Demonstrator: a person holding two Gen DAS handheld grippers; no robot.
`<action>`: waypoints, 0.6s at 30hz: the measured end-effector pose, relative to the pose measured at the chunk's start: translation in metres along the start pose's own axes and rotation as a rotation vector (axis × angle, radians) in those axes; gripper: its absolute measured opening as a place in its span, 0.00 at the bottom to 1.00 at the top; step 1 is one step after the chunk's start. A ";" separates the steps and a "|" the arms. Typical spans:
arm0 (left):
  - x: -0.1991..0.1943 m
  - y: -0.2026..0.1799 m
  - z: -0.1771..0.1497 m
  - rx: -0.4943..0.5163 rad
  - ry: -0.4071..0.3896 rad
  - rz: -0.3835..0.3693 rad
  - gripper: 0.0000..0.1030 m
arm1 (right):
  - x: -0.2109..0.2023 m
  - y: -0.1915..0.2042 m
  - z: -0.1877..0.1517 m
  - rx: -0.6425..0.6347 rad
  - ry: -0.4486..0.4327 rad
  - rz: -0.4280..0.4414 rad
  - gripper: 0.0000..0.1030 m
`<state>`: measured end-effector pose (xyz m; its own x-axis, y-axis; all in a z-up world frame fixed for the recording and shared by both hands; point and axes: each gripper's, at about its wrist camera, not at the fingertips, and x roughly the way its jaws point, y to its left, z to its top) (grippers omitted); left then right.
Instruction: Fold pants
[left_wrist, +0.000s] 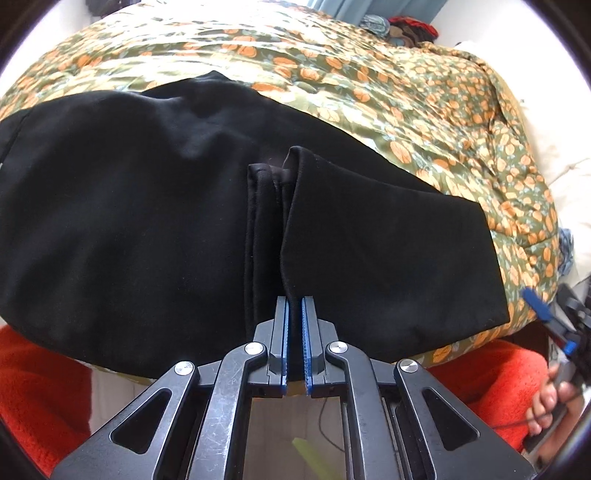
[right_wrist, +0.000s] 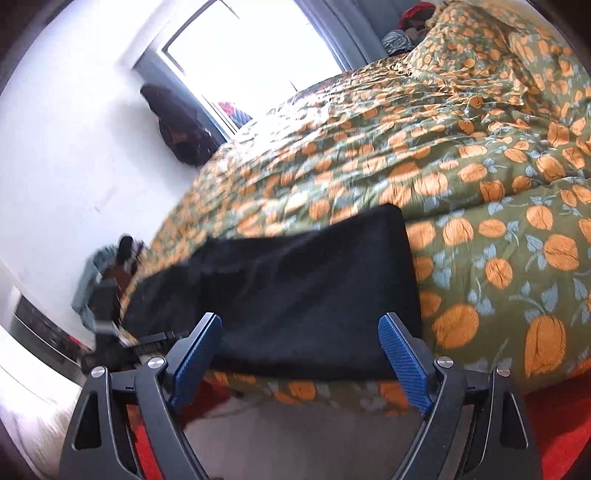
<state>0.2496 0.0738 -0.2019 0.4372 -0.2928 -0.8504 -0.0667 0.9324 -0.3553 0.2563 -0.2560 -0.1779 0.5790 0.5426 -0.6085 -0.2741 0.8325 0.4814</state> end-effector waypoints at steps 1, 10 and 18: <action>0.000 0.002 0.000 -0.002 0.001 -0.002 0.05 | 0.016 -0.012 0.000 0.045 0.068 0.013 0.84; 0.000 0.001 -0.002 0.012 0.001 0.008 0.06 | 0.033 -0.008 0.040 0.029 0.118 -0.055 0.71; 0.002 -0.004 0.000 0.033 0.005 0.015 0.07 | 0.096 -0.026 0.044 -0.029 0.248 -0.197 0.72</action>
<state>0.2505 0.0699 -0.2024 0.4315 -0.2794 -0.8577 -0.0435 0.9433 -0.3291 0.3533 -0.2304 -0.2214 0.4194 0.3787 -0.8251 -0.1997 0.9251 0.3231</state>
